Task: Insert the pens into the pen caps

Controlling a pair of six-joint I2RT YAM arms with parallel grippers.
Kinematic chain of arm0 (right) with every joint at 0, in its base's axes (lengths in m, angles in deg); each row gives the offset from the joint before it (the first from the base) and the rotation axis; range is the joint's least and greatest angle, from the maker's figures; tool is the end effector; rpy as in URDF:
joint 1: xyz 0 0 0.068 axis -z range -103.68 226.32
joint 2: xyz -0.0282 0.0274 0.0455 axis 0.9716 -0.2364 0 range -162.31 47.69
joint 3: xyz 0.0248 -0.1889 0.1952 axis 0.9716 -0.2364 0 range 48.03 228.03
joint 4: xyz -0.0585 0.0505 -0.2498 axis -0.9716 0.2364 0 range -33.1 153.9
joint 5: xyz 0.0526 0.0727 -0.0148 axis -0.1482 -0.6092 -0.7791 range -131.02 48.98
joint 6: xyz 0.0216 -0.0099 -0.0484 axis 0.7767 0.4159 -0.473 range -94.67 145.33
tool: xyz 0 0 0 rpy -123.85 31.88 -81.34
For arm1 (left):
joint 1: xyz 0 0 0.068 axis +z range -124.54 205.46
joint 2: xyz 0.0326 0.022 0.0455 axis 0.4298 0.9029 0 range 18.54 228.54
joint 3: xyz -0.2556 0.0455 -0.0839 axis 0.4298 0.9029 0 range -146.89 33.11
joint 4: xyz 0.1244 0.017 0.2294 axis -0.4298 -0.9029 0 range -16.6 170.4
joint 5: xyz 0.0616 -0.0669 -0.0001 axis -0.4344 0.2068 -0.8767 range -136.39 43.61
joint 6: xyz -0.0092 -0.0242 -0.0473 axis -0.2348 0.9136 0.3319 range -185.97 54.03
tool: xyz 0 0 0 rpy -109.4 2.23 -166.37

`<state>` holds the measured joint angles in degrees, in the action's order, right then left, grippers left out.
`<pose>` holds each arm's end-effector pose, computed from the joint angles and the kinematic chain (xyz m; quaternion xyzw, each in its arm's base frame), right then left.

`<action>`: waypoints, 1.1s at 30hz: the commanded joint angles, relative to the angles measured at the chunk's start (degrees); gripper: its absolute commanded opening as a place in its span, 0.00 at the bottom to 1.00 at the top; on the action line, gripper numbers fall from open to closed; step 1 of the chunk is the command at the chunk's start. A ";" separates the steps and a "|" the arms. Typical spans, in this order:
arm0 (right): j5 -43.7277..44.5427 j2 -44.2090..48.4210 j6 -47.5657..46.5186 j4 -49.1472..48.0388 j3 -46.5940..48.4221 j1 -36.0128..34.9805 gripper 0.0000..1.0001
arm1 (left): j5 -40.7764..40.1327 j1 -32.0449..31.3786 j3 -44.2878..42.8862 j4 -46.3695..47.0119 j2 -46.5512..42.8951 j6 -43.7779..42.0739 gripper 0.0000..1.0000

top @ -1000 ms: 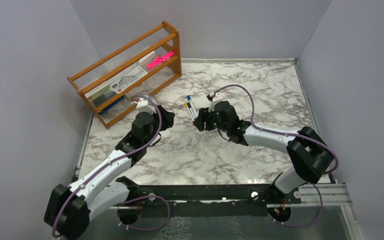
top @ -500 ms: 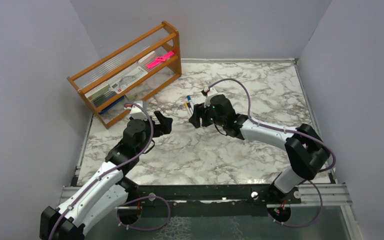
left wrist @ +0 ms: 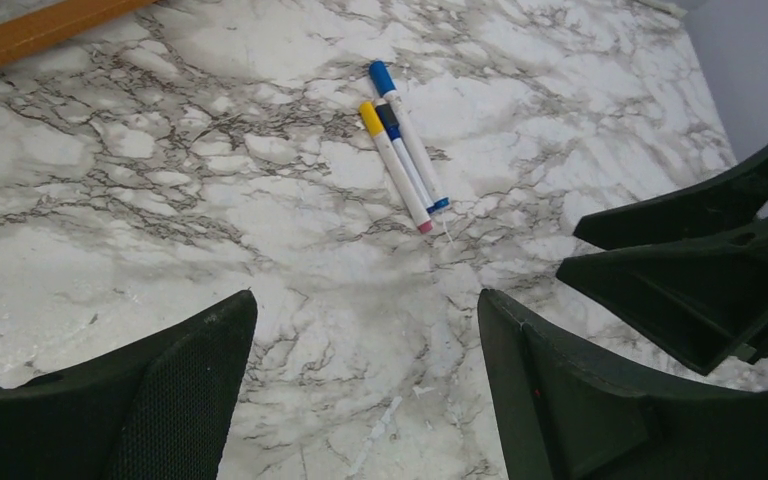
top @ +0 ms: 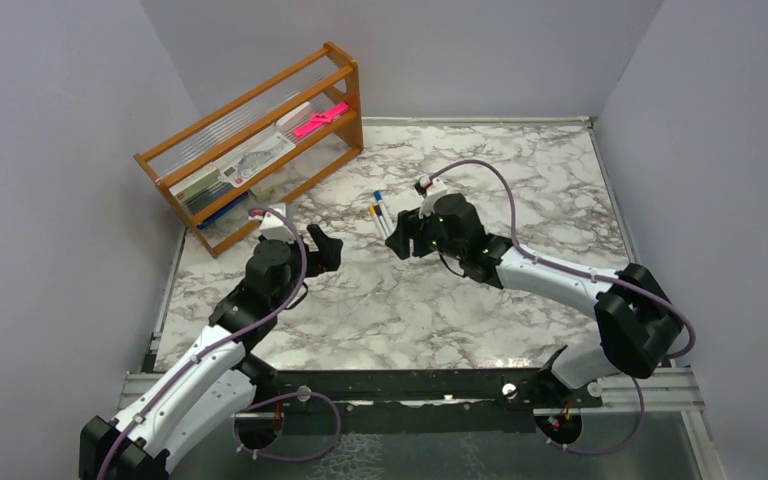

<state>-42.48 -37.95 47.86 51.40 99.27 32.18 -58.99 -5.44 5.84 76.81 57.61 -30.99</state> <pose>0.2375 0.2318 0.2348 -0.1678 0.8447 0.2884 0.4185 0.1517 -0.0817 0.2597 -0.0946 0.7878 -0.2542 0.5530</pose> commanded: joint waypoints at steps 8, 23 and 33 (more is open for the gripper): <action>2.33 10.53 -1.62 -0.55 -7.42 0.22 0.56 | 1.80 -0.25 -8.92 -6.14 9.37 -7.56 0.83; 1.20 19.07 1.88 2.81 -11.85 0.21 0.56 | 5.26 -0.33 -6.12 -5.98 5.37 -5.99 0.81; 3.85 22.11 2.58 3.57 -13.39 0.20 0.59 | 5.83 -0.30 -5.68 -5.87 6.61 -5.58 0.81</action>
<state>-41.21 -18.17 50.11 54.44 87.05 32.18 -54.51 -5.44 -0.35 70.84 64.05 -36.93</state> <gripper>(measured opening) 0.590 0.815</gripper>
